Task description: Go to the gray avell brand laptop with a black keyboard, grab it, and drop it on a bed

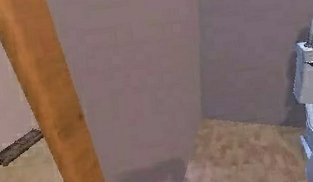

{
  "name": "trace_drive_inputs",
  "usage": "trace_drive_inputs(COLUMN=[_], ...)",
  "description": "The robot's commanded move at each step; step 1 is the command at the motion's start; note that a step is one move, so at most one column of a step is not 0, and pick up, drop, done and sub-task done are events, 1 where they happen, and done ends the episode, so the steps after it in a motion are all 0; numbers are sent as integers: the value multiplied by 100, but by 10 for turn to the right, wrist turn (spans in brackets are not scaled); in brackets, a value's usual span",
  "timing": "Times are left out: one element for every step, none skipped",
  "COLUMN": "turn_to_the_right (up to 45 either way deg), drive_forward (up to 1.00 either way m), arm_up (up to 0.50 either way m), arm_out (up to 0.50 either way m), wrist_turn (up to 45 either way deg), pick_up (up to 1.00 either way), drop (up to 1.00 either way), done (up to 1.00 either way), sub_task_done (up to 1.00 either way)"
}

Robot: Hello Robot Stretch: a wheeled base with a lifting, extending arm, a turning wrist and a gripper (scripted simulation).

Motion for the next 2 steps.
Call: trace_drive_inputs(turn_to_the_right=[-450,-180], drive_forward=[0,0], arm_up=[0,0], arm_out=[0,0], wrist_turn=[0,0], pick_up=[0,0], drop=[0,0], done=[0,0], sub_task_done=[0,0])
